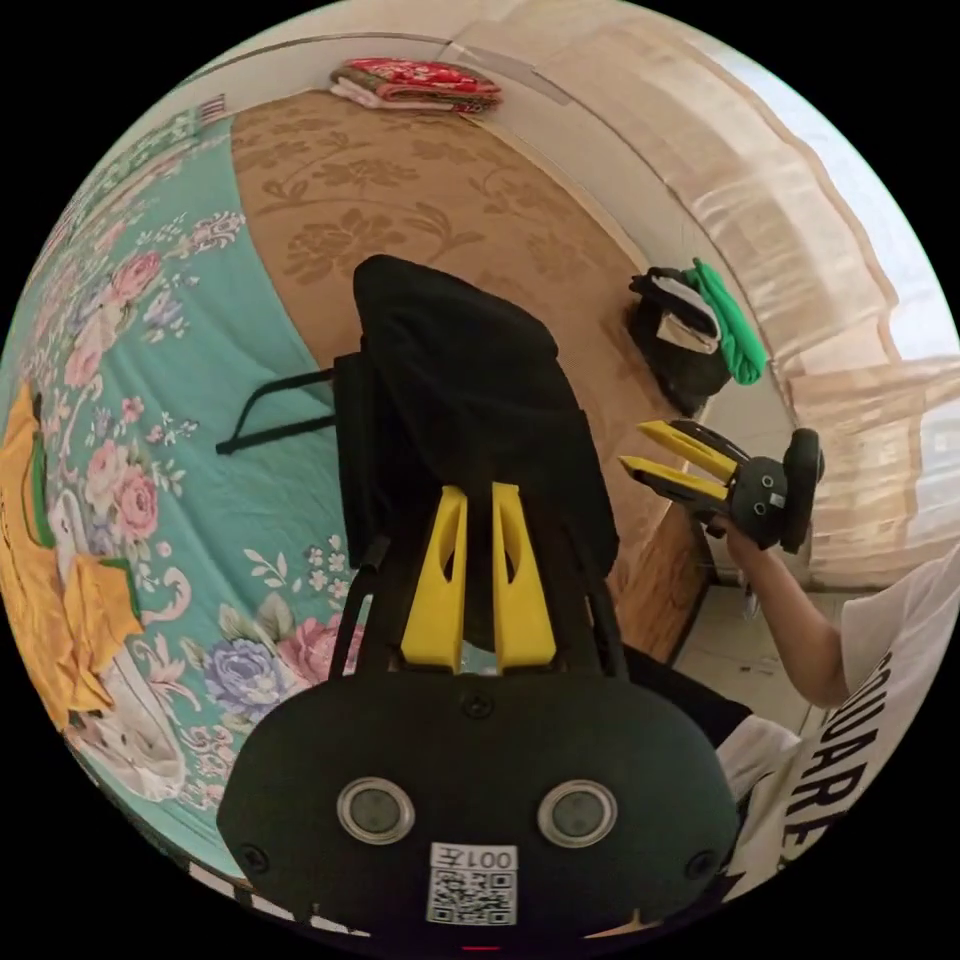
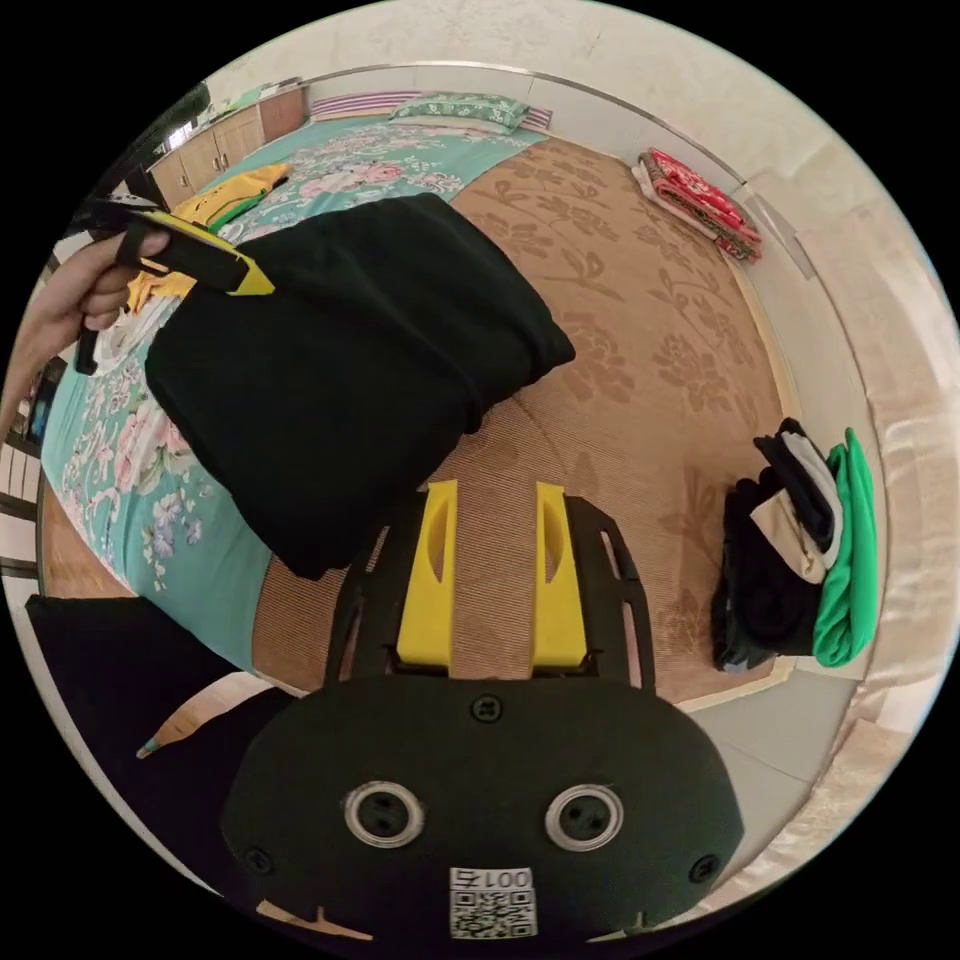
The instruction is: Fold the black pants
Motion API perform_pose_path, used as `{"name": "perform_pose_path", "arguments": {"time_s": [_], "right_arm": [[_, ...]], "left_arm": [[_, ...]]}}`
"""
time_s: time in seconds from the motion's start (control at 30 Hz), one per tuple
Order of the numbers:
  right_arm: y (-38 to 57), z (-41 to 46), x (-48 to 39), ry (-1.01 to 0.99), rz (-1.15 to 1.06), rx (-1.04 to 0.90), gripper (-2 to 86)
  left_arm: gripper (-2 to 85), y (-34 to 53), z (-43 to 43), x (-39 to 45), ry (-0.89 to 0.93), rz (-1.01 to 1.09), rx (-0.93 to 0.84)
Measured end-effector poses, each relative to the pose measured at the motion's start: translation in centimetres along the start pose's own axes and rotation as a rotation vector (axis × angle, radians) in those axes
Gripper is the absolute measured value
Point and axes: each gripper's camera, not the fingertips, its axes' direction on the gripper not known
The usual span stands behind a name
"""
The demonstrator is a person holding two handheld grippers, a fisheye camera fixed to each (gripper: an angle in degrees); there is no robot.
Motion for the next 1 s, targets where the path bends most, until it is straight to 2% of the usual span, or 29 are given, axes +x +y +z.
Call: {"name": "perform_pose_path", "arguments": {"time_s": [0.13, 0.17, 0.3, 0.37, 0.47, 0.6, 0.67, 0.77, 0.87, 0.93, 1.0], "right_arm": [[-0.4, 2.1, 2.6, -0.236, 0.153, 0.055, 13.0], [-0.8, 2.6, 3.7, -0.292, 0.2, 0.08, 13.5], [-2.0, 4.6, 7.8, -0.448, 0.284, 0.115, 14.3], [-2.2, 6.2, 10.2, -0.61, 0.301, 0.1, 13.3], [-1.1, 6.7, 11.8, -0.804, 0.335, 0.128, 13.1], [0.6, 6.9, 11.4, -0.865, 0.37, 0.104, 14.4], [1.1, 7.6, 10.8, -0.833, 0.388, 0.07, 14.5], [0.5, 8.8, 11.4, -0.872, 0.45, 0.096, 13.9], [-0.3, 9.6, 12.6, -0.855, 0.448, 0.059, 12.1], [-0.6, 9.1, 12.8, -0.821, 0.426, 0.064, 10.3], [-0.8, 8.1, 12.4, -0.76, 0.39, 0.061, 8.7]], "left_arm": [[5.6, -1.4, 5.9, -3.4, 0.102, 0.001, -0.193], [5.9, -1.3, 6.3, -3.8, 0.12, -0.016, -0.194], [4.8, -0.2, 3.9, -4.6, 0.102, -0.135, -0.036], [2.8, 0.0, 2.4, -4.0, 0.096, -0.15, 0.065], [1.8, -1.7, 2.0, -1.9, 0.169, -0.015, 0.162], [5.2, -8.7, 4.7, 1.4, 0.158, 0.284, 0.126], [7.1, -12.5, 6.7, 2.7, 0.149, 0.399, 0.078], [8.9, -17.9, 10.9, 4.9, 0.124, 0.553, -0.12], [5.3, -20.9, 15.2, 6.7, 0.098, 0.657, -0.307], [0.4, -22.0, 18.9, 7.2, 0.192, 0.681, -0.549], [-0.4, -22.4, 20.2, 7.0, 0.19, 0.699, -0.597]]}}
